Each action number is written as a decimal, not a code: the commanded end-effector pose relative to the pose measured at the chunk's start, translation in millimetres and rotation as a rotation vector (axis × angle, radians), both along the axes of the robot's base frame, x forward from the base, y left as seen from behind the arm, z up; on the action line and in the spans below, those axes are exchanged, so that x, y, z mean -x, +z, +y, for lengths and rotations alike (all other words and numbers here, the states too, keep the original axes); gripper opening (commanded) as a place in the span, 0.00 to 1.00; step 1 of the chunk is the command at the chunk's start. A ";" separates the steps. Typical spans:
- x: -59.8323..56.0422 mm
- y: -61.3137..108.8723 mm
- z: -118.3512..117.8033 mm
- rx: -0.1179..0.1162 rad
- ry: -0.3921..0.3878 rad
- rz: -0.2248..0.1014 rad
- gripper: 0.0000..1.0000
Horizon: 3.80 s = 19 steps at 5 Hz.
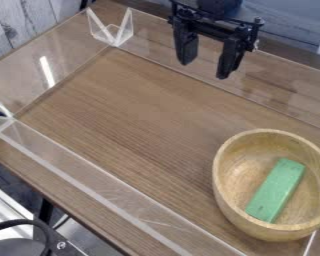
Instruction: Remove the green block from inside the brown bowl and put it on the table
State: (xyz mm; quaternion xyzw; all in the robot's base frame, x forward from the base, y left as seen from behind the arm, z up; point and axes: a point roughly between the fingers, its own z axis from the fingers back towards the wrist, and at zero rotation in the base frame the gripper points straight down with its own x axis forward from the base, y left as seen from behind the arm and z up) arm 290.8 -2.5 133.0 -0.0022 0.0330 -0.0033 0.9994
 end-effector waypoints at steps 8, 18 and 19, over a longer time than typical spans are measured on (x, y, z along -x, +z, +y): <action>17.3 -77.6 -130.0 0.047 -0.272 0.070 1.00; 4.3 -121.6 -139.6 0.075 -0.300 0.142 0.00; 4.1 -123.4 -139.2 0.077 -0.299 0.149 0.00</action>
